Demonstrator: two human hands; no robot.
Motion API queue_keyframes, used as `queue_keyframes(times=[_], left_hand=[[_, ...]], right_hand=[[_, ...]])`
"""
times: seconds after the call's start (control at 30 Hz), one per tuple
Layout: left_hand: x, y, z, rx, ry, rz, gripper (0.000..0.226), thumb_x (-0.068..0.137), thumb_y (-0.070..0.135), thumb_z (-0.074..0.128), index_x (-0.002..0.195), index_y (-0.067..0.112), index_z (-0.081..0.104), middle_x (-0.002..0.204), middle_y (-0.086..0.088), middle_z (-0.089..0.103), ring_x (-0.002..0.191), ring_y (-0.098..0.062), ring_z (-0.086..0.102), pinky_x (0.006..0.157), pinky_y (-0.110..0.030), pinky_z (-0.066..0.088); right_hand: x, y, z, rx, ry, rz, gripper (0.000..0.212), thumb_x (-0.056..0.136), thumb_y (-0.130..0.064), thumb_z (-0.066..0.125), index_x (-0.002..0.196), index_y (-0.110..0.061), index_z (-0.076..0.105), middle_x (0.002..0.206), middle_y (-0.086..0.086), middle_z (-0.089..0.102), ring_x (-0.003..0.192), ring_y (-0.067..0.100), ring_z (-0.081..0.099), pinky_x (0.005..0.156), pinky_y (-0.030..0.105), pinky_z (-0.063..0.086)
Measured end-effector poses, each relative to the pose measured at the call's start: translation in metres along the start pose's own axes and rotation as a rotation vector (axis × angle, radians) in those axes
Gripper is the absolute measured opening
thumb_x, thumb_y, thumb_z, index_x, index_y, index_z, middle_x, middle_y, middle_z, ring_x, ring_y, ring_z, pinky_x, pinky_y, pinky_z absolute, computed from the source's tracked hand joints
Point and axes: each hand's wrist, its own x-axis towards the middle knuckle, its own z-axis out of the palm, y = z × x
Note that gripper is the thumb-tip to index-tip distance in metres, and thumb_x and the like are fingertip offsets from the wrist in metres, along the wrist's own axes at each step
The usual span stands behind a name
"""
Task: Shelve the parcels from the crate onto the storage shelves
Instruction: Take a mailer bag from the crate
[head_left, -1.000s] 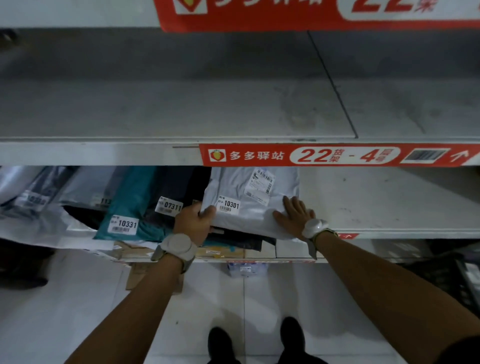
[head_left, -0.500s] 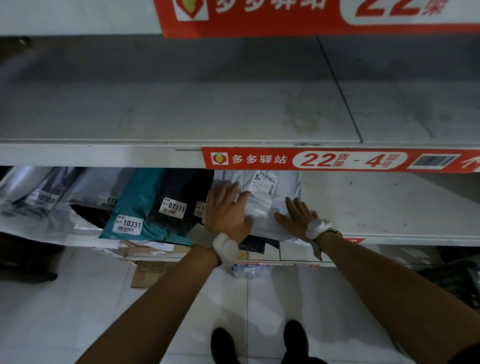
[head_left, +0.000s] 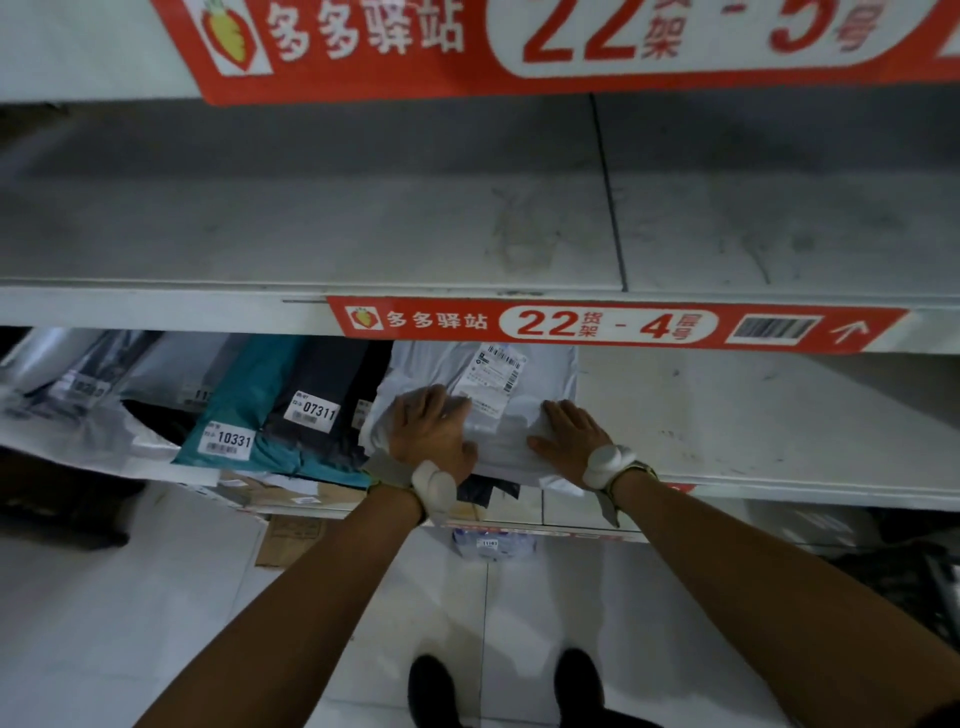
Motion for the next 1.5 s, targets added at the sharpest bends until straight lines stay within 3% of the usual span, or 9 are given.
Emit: queue_keyframes(times=[0.1,0.23,0.43,0.57,0.83,0.97,1.1,1.37,1.5], left_hand=[[0.002,0.007,-0.004,-0.004,-0.009,-0.057,0.057,0.067,0.048,0.048,0.119,0.026,0.055,0.124,-0.002,0.053,0.121,-0.030,0.049,0.103,-0.047,0.036],[0.003,0.016,-0.009,0.023,-0.028,-0.076,0.056,0.070,0.047,0.048,0.118,0.021,0.057,0.122,-0.005,0.056,0.120,-0.028,0.050,0.099,-0.043,0.037],[-0.007,0.048,-0.016,-0.063,-0.063,-0.191,0.053,0.069,0.041,0.046,0.117,0.021,0.059,0.124,-0.006,0.061,0.118,-0.031,0.054,0.102,-0.048,0.041],[-0.030,0.081,-0.026,-0.143,-0.040,-0.124,0.045,0.080,0.039,0.056,0.123,0.026,0.059,0.129,-0.003,0.060,0.119,-0.027,0.054,0.103,-0.039,0.041],[-0.092,0.133,-0.039,-0.295,-0.069,-0.035,0.034,0.087,0.039,0.059,0.119,0.028,0.060,0.121,0.003,0.065,0.107,-0.022,0.062,0.083,-0.029,0.048],[-0.129,0.146,-0.033,-0.397,-0.121,-0.032,0.046,0.079,0.052,0.047,0.116,0.026,0.060,0.117,0.000,0.065,0.108,-0.024,0.062,0.088,-0.033,0.050],[-0.173,0.175,-0.016,-0.477,-0.134,-0.024,0.037,0.089,0.038,0.061,0.124,0.025,0.059,0.125,0.001,0.062,0.113,-0.022,0.059,0.093,-0.035,0.051],[-0.214,0.257,-0.005,-0.590,-0.247,0.066,0.021,0.090,0.036,0.060,0.107,0.024,0.063,0.107,0.001,0.069,0.096,-0.022,0.065,0.077,-0.027,0.048],[-0.218,0.307,-0.007,-0.586,-0.318,0.097,0.030,0.088,0.034,0.061,0.116,0.023,0.061,0.112,-0.003,0.069,0.094,-0.025,0.067,0.077,-0.026,0.048]], right_hand=[[-0.012,0.017,-0.006,0.076,0.089,-0.050,0.080,0.089,-0.070,0.041,0.155,-0.028,0.026,0.159,0.002,0.030,0.146,0.027,0.029,0.119,0.041,0.027],[-0.023,0.041,-0.012,0.033,0.122,-0.057,0.071,0.097,-0.053,0.049,0.155,-0.017,0.027,0.158,0.011,0.032,0.143,0.032,0.033,0.117,0.041,0.031],[-0.045,0.067,-0.024,0.028,0.130,-0.119,0.068,0.096,-0.045,0.054,0.154,-0.019,0.028,0.157,0.011,0.031,0.142,0.033,0.033,0.116,0.043,0.032],[-0.067,0.077,-0.027,0.008,0.154,-0.136,0.069,0.095,-0.045,0.055,0.153,-0.017,0.030,0.156,0.011,0.033,0.140,0.033,0.037,0.113,0.042,0.034],[-0.134,0.091,-0.027,-0.056,0.226,-0.117,0.071,0.094,-0.050,0.057,0.152,-0.016,0.033,0.155,0.011,0.036,0.140,0.032,0.039,0.114,0.043,0.034],[-0.173,0.101,-0.019,-0.121,0.169,-0.075,0.072,0.097,-0.051,0.050,0.155,-0.019,0.023,0.160,0.008,0.027,0.145,0.028,0.030,0.118,0.040,0.029],[-0.227,0.120,-0.003,-0.169,0.123,-0.023,0.075,0.096,-0.053,0.049,0.157,-0.021,0.017,0.162,0.007,0.023,0.147,0.028,0.027,0.118,0.043,0.027],[-0.321,0.182,0.000,-0.203,0.040,0.162,0.071,0.097,-0.046,0.053,0.156,-0.025,0.019,0.163,0.005,0.018,0.148,0.027,0.023,0.120,0.042,0.024],[-0.356,0.238,-0.015,-0.158,0.039,0.262,0.070,0.097,-0.048,0.053,0.155,-0.023,0.023,0.161,0.007,0.022,0.146,0.030,0.025,0.118,0.043,0.027]])
